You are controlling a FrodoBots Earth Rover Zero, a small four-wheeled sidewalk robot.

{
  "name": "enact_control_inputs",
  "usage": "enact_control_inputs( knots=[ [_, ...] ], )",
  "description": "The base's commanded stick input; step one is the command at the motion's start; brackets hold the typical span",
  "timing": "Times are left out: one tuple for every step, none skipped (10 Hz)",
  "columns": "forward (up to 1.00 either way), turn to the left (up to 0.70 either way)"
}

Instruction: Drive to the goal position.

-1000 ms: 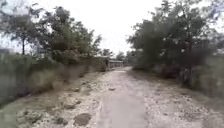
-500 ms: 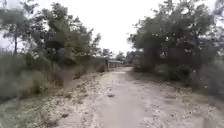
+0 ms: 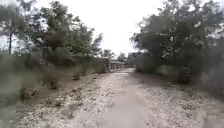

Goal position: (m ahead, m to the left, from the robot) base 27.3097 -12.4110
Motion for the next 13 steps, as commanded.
enact_control_inputs(
  knots=[
    [0.7, 0.0],
    [0.7, 0.0],
    [0.7, 0.0],
    [0.7, 0.0],
    [0.7, 0.0],
    [0.7, -0.14],
    [0.7, -0.3],
    [0.7, -0.35],
    [0.7, -0.2],
    [0.7, 0.0],
    [0.7, 0.0],
    [0.7, 0.0],
    [0.7, 0.0]
  ],
)
